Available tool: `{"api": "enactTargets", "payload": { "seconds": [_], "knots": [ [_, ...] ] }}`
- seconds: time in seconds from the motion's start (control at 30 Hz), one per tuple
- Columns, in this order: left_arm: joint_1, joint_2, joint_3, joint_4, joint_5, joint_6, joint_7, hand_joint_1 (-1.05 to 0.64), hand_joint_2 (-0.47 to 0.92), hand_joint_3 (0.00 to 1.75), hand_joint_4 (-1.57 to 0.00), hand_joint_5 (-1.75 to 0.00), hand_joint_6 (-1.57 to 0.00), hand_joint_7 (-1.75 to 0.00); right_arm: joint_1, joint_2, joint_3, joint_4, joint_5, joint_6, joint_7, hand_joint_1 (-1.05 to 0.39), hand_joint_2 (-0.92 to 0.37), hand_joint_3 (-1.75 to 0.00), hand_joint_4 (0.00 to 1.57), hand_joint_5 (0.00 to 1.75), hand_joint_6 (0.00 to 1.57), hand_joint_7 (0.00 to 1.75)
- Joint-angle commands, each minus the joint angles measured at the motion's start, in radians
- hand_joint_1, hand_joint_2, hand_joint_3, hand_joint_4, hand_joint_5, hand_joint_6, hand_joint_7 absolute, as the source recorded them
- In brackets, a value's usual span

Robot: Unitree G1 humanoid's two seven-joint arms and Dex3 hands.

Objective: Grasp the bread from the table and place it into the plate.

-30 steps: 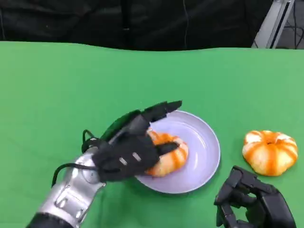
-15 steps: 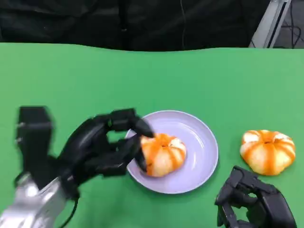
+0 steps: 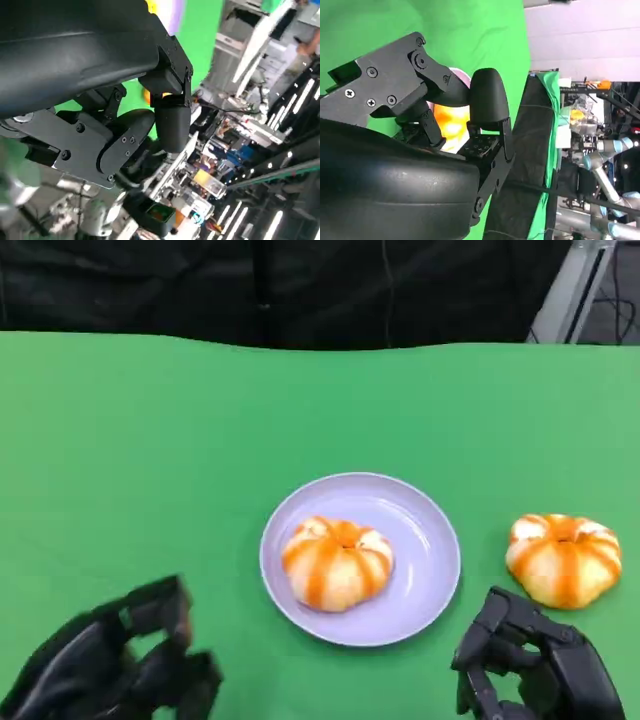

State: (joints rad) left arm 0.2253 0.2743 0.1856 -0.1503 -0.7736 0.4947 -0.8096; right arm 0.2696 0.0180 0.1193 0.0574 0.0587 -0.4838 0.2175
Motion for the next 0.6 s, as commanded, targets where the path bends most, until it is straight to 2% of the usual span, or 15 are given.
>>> {"api": "enactTargets", "payload": {
  "seconds": [0.03, 0.1, 0.23, 0.37, 0.6],
  "knots": [
    [0.017, 0.019, 0.027, 0.033, -0.011, -0.008, -0.036, -0.20, 0.69, 0.90, -0.83, -1.75, -0.73, -1.75, -0.006, -0.012, -0.009, 0.002, 0.005, -0.001, -0.001, -0.13, -0.60, -1.12, 0.81, 1.75, 0.74, 1.55],
    [0.017, 0.018, 0.029, 0.034, -0.009, -0.008, -0.039, -0.20, 0.69, 0.90, -0.83, -1.75, -0.73, -1.75, -0.006, -0.013, -0.009, 0.002, 0.005, -0.001, -0.001, -0.13, -0.60, -1.12, 0.81, 1.75, 0.74, 1.56],
    [0.052, 0.011, 0.051, 0.152, 0.061, -0.124, -0.064, -0.21, 0.76, 0.79, -0.89, -1.75, -0.79, -1.66, -0.008, -0.018, -0.015, 0.005, 0.005, -0.004, -0.001, -0.13, -0.61, -1.13, 0.82, 1.75, 0.74, 1.55],
    [0.031, 0.011, 0.055, 0.207, 0.094, -0.187, -0.077, -0.21, 0.77, 0.78, -0.89, -1.75, -0.79, -1.65, -0.004, -0.014, -0.014, 0.003, 0.006, -0.004, 0.001, -0.13, -0.60, -1.12, 0.82, 1.75, 0.75, 1.55],
    [0.005, 0.017, 0.079, 0.250, 0.078, -0.180, -0.080, -0.19, 0.77, 0.77, -0.84, -1.75, -0.76, -1.65, 0.011, -0.011, -0.006, -0.018, 0.012, 0.008, 0.003, -0.13, -0.60, -1.14, 0.82, 1.75, 0.76, 1.55]
  ]
}}
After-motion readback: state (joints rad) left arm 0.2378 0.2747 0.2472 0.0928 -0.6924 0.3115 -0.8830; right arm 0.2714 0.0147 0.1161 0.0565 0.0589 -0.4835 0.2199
